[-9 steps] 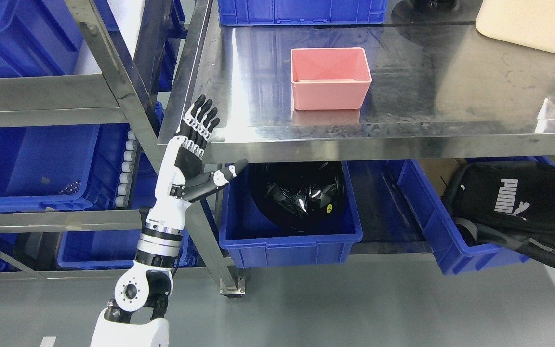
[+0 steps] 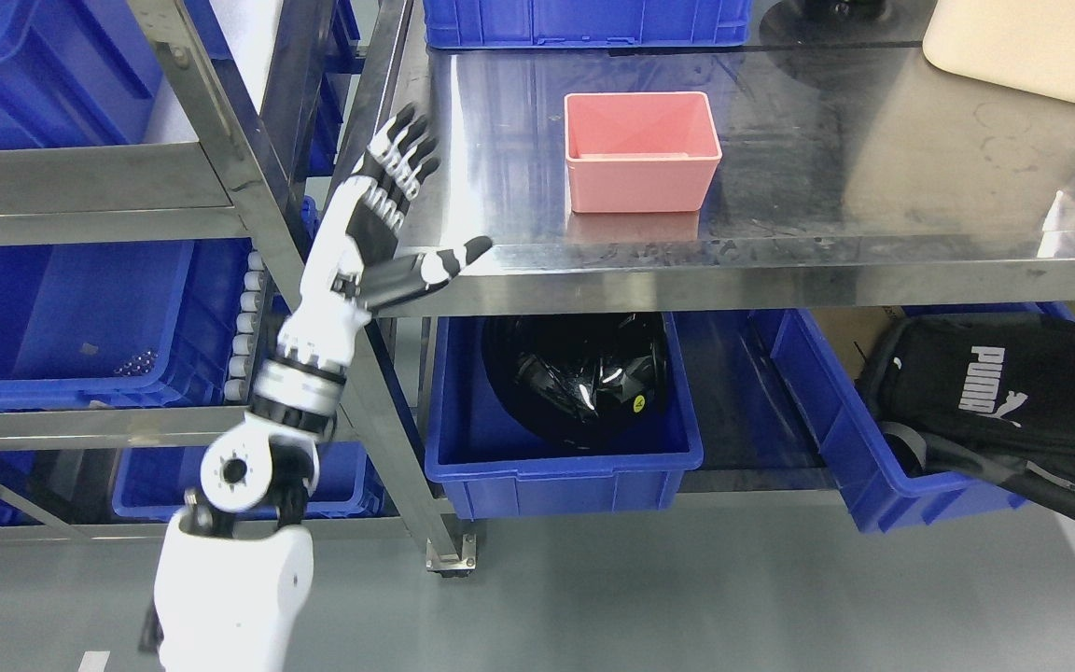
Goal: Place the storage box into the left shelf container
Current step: 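Raise the left hand up and over the steel shelf toward the pink box, then reach the left hand over the pink box and hook its far rim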
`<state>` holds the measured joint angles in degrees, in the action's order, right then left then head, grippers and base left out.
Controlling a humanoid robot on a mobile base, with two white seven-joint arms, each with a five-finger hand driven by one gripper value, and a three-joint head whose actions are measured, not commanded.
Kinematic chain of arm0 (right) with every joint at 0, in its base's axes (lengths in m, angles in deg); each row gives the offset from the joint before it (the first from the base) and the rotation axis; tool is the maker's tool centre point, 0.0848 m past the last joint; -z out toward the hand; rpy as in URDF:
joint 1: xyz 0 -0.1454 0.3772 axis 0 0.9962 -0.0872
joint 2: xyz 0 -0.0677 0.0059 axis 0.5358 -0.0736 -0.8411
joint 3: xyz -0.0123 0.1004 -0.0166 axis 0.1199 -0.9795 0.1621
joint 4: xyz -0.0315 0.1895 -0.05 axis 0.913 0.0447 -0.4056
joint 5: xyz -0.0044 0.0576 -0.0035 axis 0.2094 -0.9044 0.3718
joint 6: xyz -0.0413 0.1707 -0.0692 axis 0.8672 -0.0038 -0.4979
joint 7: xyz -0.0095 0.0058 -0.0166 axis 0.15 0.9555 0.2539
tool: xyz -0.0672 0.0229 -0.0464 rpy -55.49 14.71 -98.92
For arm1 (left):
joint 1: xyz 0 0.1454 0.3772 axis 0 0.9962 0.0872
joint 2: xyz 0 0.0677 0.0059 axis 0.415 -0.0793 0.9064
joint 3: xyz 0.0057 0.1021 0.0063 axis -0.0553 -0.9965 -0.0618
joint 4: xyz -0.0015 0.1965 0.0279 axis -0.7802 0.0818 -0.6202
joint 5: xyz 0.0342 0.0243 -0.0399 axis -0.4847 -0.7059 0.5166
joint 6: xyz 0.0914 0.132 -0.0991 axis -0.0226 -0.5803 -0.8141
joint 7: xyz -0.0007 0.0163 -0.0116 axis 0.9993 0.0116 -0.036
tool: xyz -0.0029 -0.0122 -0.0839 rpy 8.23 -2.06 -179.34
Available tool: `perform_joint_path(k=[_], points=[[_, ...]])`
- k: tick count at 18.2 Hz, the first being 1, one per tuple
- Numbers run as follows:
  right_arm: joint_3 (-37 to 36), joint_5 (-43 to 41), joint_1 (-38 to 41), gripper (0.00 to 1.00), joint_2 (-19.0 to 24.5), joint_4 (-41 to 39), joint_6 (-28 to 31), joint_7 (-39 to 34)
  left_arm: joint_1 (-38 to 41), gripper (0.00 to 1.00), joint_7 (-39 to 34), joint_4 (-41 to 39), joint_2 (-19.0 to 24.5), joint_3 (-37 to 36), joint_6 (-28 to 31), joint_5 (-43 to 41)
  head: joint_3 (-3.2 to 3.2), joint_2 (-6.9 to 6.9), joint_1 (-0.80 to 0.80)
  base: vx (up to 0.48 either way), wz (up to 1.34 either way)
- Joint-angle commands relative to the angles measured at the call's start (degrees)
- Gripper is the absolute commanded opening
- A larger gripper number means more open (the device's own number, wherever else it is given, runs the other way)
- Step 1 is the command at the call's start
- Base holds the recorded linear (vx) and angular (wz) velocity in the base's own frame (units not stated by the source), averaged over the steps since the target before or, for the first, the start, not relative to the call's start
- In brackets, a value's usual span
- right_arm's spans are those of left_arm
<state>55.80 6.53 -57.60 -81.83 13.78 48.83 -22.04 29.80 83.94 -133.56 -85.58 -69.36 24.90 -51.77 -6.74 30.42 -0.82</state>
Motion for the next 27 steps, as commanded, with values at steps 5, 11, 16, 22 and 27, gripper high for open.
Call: perform_joint_path(k=[5,11,16,22,27], points=[[-0.3,0.1,0.7,1.0,-1.0,-1.0,0.0,0.0,-26.1,0.98,13.3,16.7,11.0,-13.6,1.3,-19.8,0.0,0.0,0.0,0.0,0.0],[-0.3,0.1,0.7,1.0,-1.0,-1.0,0.0,0.0,-33.7,0.97,26.8,25.2,5.9,-20.2,5.9,-29.0,0.0,0.0,0.0,0.0,0.0],[-0.3,0.1,0.7,1.0,-1.0,-1.0,0.0,0.0,-39.4,0.97,28.8,39.3,0.1,-22.4,5.8,-32.9,0.0,0.0,0.0,0.0,0.0],[-0.3,0.1,0.7,1.0,-1.0,-1.0,0.0,0.0,-39.6,0.98,24.8,43.9,0.1,-24.9,2.4,-33.9,0.0,0.0,0.0,0.0,0.0],[-0.3,0.1,0.7,1.0,-1.0,-1.0,0.0,0.0,-39.5,0.96,14.8,44.2,0.1,-26.1,-0.9,-33.9,0.0,0.0,0.0,0.0,0.0]])
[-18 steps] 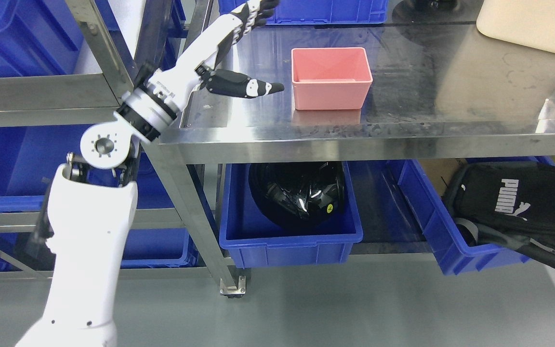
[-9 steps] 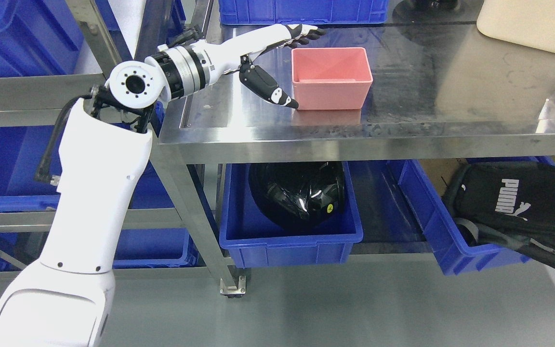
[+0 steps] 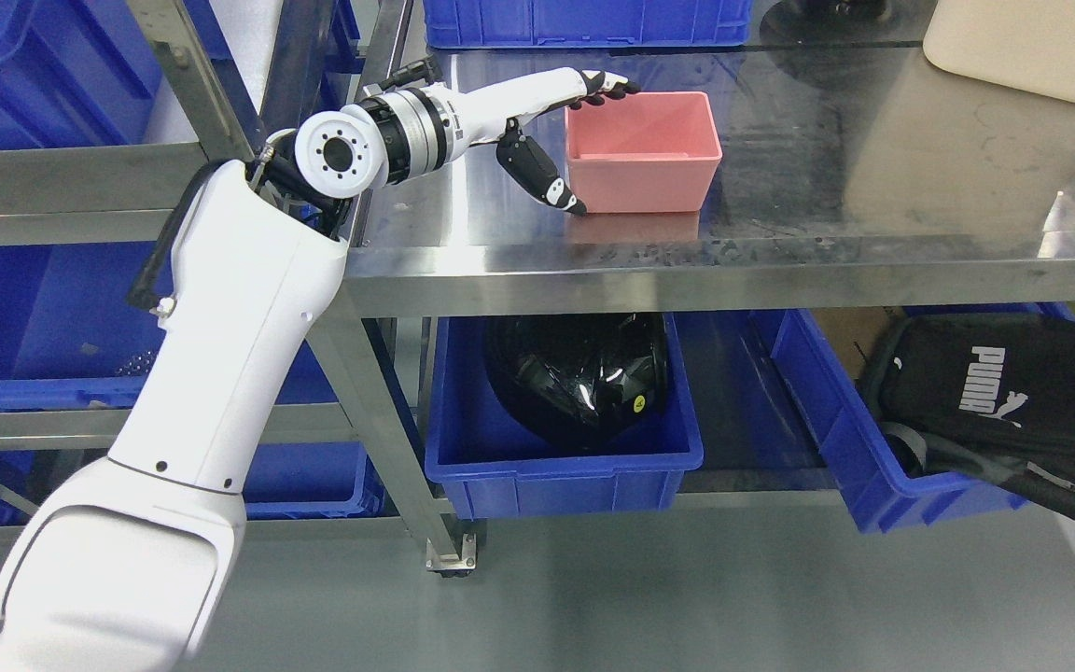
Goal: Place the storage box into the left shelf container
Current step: 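Reach the left hand over the pink box and hook its far rim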
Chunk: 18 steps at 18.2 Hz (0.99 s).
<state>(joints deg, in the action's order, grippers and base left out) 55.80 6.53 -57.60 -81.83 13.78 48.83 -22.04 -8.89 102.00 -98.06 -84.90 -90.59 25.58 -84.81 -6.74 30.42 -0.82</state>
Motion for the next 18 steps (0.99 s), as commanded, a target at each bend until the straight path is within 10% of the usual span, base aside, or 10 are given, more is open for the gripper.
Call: perform_joint_path(k=[1,18], points=[[-0.3,0.1,0.7,1.0,-1.0,-1.0,0.0,0.0,-0.7,0.96,-3.4,8.7,-0.6,-5.4,-1.7,-0.3,0.0,0.0,0.0,0.0,0.0],[-0.3,0.1,0.7,1.0,-1.0,-1.0,0.0,0.0,-0.3,0.68,-3.2,11.3,-0.6,-12.2,-2.5,3.3,0.0,0.0,0.0,0.0,0.0]])
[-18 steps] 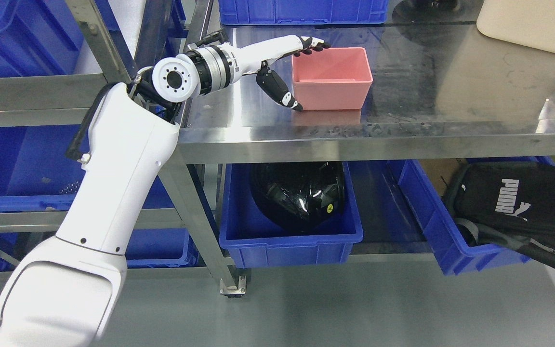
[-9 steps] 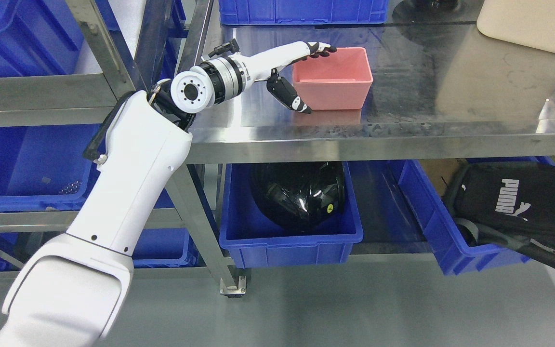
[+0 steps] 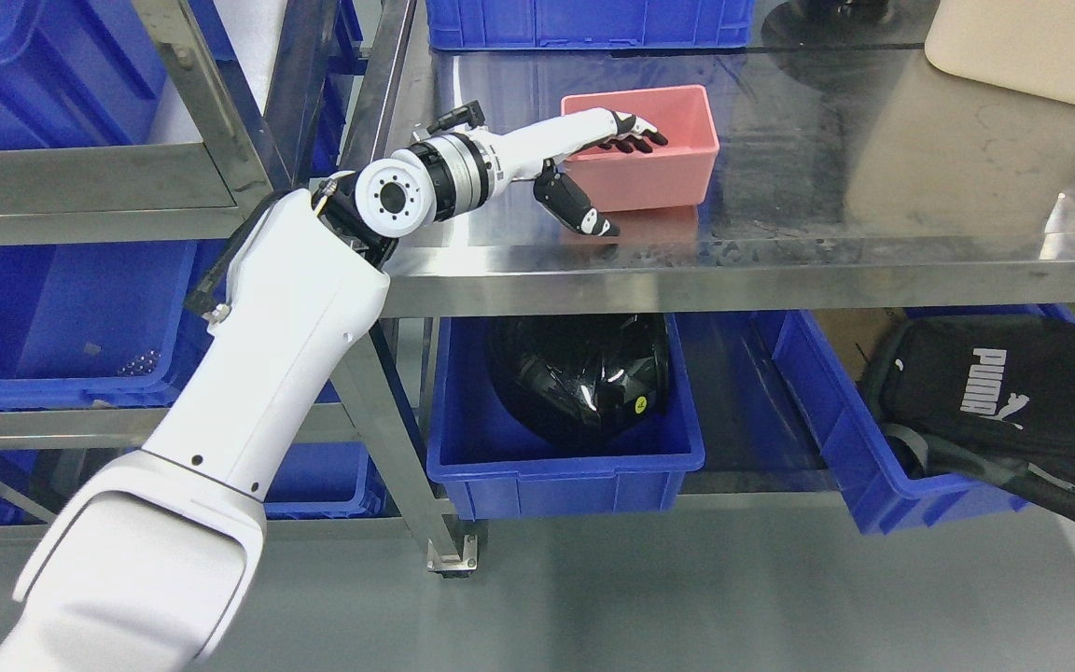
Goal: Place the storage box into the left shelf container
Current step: 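Tip the pink box up and grip it in the left hand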
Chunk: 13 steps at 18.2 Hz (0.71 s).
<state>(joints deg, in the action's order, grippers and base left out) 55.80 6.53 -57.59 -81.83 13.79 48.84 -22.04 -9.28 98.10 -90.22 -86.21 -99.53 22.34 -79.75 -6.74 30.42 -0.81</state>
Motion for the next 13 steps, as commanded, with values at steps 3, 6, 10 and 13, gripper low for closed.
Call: perform_joint_path(k=[3,6,10,13], points=[[-0.3,0.1,0.7,1.0,-1.0,-1.0,0.0,0.0,0.1,0.51,0.7,3.5,0.7,-1.9,0.7,-1.5,0.0,0.0,0.0,-0.002,0.03],[-0.3,0.1,0.7,1.0,-1.0,-1.0,0.0,0.0,0.3,0.23,0.5,3.5,0.7,2.7,0.0,-1.2,0.0,0.0,0.0,0.007,0.03],[-0.3,0.1,0.7,1.0,-1.0,-1.0,0.0,0.0,3.5,0.01,0.3,3.5,0.7,11.7,-2.9,3.1,0.0,0.0,0.0,-0.001,-0.02],[-0.3,0.1,0.7,1.0,-1.0,-1.0,0.0,0.0,6.5,0.0,0.2,2.8,0.7,16.7,-5.9,15.7,0.0,0.0,0.0,-0.001,-0.01]])
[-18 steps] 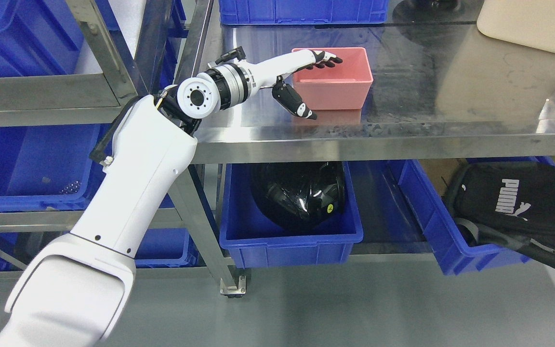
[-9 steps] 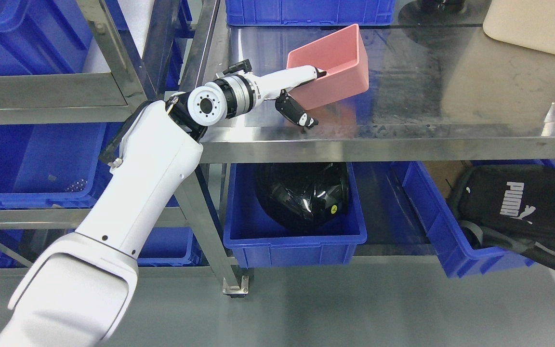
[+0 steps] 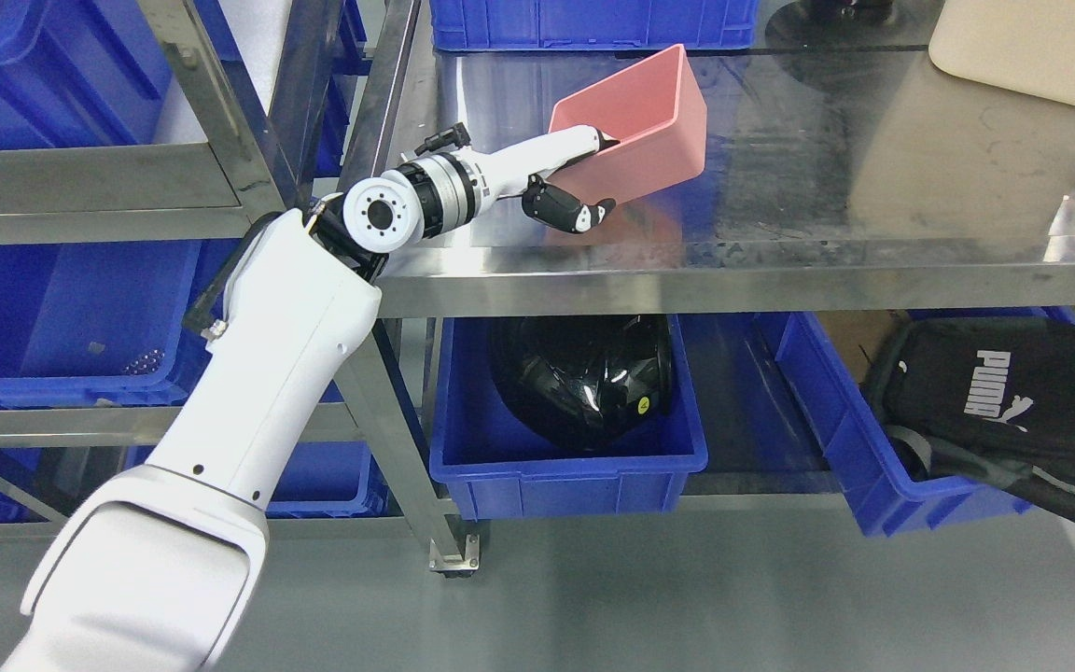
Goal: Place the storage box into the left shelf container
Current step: 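Tip the pink box up and grip it in the left hand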
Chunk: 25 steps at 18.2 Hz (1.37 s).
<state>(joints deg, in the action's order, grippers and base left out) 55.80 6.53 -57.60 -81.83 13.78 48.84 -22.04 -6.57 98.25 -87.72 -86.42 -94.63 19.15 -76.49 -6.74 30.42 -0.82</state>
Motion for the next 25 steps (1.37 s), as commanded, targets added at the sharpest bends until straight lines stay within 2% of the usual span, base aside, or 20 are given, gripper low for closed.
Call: perform_joint_path(k=[1,4,10,12,15,17,21,25], points=[[-0.3,0.1,0.7,1.0,-1.0,-1.0,0.0,0.0,4.2,0.0,0.0,0.2,0.9,12.5,-3.6,16.7,0.0,0.0,0.0,0.003,0.02],[-0.3,0.1,0.7,1.0,-1.0,-1.0,0.0,0.0,5.4,0.0,0.0,-2.4,0.9,15.1,-6.0,28.5,0.0,-0.01,0.0,0.004,0.04],[-0.3,0.1,0.7,1.0,-1.0,-1.0,0.0,0.0,9.1,0.0,0.0,-10.4,0.9,16.9,-8.7,39.2,0.0,-0.01,0.0,0.001,0.0],[-0.3,0.1,0.7,1.0,-1.0,-1.0,0.0,0.0,12.3,0.0,-0.7,-15.8,0.9,18.0,-8.6,40.3,0.0,-0.01,0.0,0.0,0.0],[-0.3,0.1,0.7,1.0,-1.0,-1.0,0.0,0.0,19.8,0.0,-7.0,-27.4,0.9,18.4,-8.8,40.3,0.0,-0.01,0.0,0.0,0.0],[-0.3,0.1,0.7,1.0,-1.0,-1.0,0.0,0.0,23.3,0.01,-8.3,-32.4,0.9,18.3,-8.8,40.3,0.0,-0.01,0.0,0.0,0.0],[-0.3,0.1,0.7,1.0,-1.0,-1.0,0.0,0.0,28.8,0.01,-11.8,-38.8,0.9,18.1,-11.7,40.3,0.0,-0.01,0.0,0.0,0.0],[-0.3,0.1,0.7,1.0,-1.0,-1.0,0.0,0.0,34.6,0.01,-15.9,-43.3,0.9,15.9,-12.0,40.2,0.0,-0.01,0.0,0.0,0.0]])
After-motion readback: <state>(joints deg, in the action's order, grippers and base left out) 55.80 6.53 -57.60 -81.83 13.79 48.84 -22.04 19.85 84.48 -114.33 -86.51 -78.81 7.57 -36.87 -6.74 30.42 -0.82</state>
